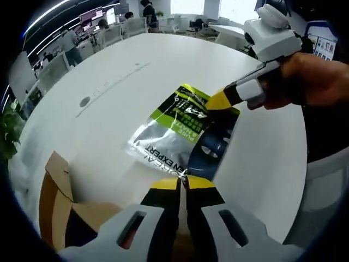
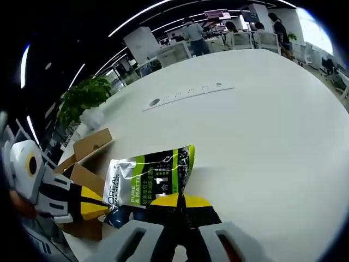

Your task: Operate the shoe box by opening the lid, removing the specified soft item, and placing it in the target area until the item is outside and the box remains undamaged.

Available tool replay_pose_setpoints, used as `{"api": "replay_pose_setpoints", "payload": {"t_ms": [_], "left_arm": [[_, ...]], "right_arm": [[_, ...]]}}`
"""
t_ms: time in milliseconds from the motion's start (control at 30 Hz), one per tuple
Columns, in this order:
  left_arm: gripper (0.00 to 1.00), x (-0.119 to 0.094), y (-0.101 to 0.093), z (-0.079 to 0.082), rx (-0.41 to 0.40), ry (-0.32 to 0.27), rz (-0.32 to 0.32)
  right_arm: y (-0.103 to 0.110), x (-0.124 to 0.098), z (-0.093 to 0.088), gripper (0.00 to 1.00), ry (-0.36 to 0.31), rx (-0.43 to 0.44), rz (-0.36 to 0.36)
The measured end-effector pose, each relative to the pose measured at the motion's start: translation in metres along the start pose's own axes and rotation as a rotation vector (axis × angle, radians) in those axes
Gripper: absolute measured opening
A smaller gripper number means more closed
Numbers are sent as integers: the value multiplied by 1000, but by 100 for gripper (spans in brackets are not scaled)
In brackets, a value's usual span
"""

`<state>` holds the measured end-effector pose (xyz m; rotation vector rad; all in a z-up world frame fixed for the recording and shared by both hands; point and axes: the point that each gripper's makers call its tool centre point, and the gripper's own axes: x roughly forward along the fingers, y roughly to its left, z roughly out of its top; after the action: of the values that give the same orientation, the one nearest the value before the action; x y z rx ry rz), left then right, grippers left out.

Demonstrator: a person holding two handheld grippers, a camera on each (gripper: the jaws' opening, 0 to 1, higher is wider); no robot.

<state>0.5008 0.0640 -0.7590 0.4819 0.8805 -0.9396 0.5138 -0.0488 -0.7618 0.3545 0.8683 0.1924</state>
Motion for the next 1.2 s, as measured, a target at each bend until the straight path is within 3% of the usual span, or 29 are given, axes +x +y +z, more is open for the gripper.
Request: {"api": "replay_pose_setpoints", "payload": {"t_ms": [700,1200], "left_arm": [[2,19,0,-9,80,92,18],[2,21,1,-12,62,116,21]], "right_arm": [[-11,10,-16,0,53,-14,-13],[-13,14,-16,0,53,-3,-10]]}}
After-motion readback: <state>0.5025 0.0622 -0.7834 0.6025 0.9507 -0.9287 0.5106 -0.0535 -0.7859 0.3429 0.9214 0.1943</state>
